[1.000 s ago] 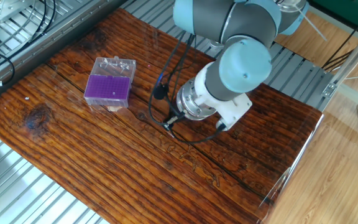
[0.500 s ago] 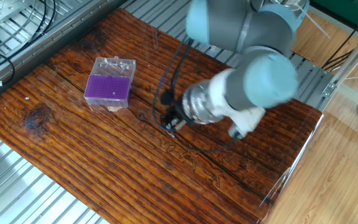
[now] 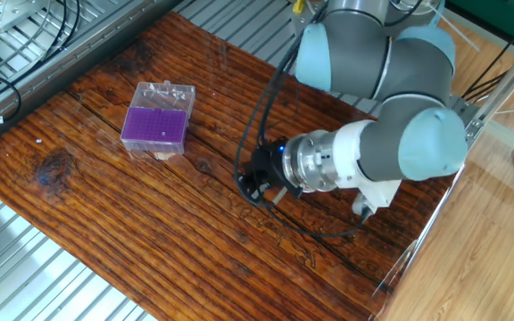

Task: Insert a small pipette tip into the holder for small pipette tips

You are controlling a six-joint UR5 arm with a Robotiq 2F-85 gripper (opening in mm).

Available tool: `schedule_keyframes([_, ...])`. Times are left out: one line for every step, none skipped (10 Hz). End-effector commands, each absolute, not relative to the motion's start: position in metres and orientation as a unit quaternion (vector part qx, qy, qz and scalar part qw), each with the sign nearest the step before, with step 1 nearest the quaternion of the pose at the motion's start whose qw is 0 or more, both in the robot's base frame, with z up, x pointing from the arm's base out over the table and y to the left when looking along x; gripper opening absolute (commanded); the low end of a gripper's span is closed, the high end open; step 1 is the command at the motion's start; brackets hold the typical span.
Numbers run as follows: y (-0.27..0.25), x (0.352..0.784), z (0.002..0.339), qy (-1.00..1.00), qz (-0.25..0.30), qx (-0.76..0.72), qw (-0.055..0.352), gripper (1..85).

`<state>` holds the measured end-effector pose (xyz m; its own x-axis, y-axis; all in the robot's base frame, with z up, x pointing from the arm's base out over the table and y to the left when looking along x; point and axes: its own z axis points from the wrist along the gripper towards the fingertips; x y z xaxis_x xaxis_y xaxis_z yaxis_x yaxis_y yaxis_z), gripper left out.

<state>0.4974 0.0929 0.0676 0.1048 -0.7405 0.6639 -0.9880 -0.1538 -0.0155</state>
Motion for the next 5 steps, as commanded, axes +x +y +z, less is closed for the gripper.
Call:
schedule_keyframes([0.089, 0.495, 0.070, -0.586, 0.287, 0.714, 0.254, 30.7])
schedule_keyframes([0.092, 0.499, 0.069, -0.586, 0.304, 0.706, 0.256, 30.7])
schedule_keyframes([0.096, 0.501, 0.064, -0.587, 0.307, 0.705, 0.254, 30.7])
schedule_keyframes([0.098, 0.507, 0.062, -0.578, 0.312, 0.711, 0.251, 30.7])
schedule_keyframes([0.098, 0.511, 0.060, -0.574, 0.312, 0.715, 0.251, 31.3])
